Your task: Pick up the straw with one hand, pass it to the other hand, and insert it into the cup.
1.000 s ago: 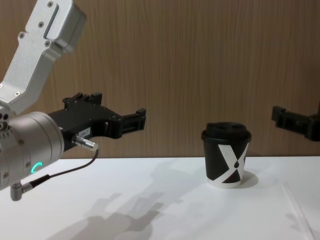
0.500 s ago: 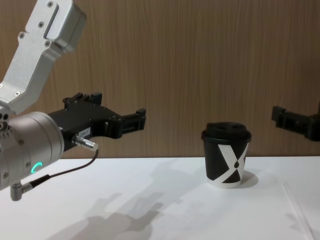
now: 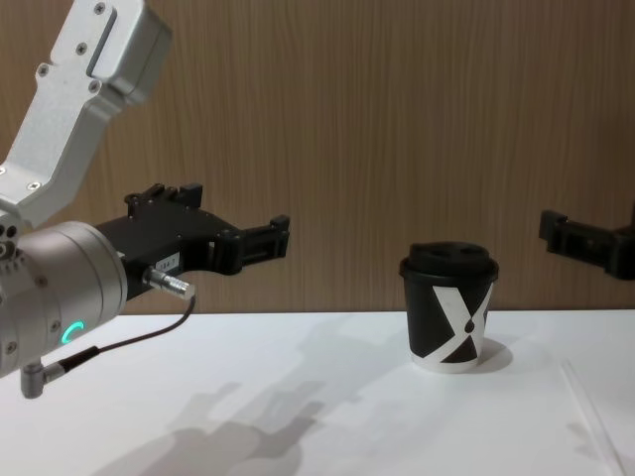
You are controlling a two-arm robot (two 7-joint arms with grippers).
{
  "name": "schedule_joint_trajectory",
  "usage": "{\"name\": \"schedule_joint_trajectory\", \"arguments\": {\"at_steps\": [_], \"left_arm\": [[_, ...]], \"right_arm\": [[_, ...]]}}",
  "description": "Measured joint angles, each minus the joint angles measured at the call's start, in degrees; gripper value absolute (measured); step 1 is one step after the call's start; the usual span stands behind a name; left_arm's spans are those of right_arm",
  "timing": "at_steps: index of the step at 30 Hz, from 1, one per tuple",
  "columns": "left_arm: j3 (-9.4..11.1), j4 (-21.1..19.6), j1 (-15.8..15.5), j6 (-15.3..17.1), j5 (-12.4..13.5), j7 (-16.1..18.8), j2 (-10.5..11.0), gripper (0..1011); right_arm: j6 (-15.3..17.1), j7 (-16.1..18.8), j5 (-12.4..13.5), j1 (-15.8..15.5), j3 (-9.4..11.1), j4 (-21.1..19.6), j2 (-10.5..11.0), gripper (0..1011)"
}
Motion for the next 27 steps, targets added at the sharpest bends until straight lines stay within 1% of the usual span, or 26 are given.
{"name": "schedule_joint_trajectory", "arguments": {"at_steps": [19,27], "left_arm": [[0.0,0.0,0.0,0.0,0.0,0.0,0.0,1000],[0.0,0.0,0.0,0.0,0.0,0.0,0.0,1000]], "right_arm": [[0.01,0.01,-0.02,-0.02,0.03,0.0,0.0,1001],[0.15,0.47,-0.71,-0.26,0.18,-0.2,0.62,1001]]}}
